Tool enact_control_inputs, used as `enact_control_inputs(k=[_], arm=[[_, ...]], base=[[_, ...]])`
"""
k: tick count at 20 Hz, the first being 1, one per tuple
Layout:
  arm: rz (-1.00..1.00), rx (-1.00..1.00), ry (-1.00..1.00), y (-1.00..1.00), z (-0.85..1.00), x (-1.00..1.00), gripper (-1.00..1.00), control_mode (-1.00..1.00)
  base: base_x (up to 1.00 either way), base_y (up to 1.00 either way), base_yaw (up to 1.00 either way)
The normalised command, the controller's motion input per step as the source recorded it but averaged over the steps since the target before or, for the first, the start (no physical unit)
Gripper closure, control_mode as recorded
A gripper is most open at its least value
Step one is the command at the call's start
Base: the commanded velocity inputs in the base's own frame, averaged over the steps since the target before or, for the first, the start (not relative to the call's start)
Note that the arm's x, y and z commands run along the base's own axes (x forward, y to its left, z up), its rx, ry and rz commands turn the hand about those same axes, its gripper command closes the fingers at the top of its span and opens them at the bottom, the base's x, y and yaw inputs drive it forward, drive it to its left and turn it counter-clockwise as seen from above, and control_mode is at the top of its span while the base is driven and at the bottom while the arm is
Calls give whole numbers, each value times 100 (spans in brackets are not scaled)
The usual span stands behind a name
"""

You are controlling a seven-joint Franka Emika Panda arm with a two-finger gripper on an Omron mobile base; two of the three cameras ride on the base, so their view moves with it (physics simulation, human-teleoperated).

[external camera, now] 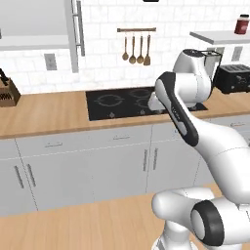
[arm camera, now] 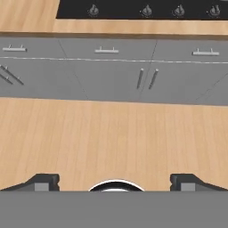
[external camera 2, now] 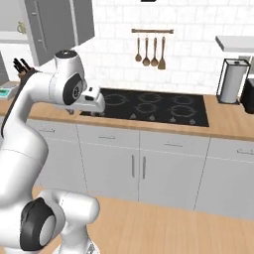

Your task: Gather all objects into one cabinet and sort the glasses and bowls to opposite sides.

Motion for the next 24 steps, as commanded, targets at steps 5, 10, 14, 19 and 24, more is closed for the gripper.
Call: enact_control_inputs(k=[5, 10, 14, 19, 24], arm=[[0, 0, 0, 0, 0, 0, -100, 100], [0, 0, 0, 0, 0, 0, -100, 100], [0, 0, 0, 0, 0, 0, -100, 100], [0, 0, 0, 0, 0, 0, -100, 100], [0, 0, 0, 0, 0, 0, -100, 100]], base=[[-35, 99, 0], [1, 100, -2], [71, 93, -7], [62, 44, -5], [-13, 12, 0]])
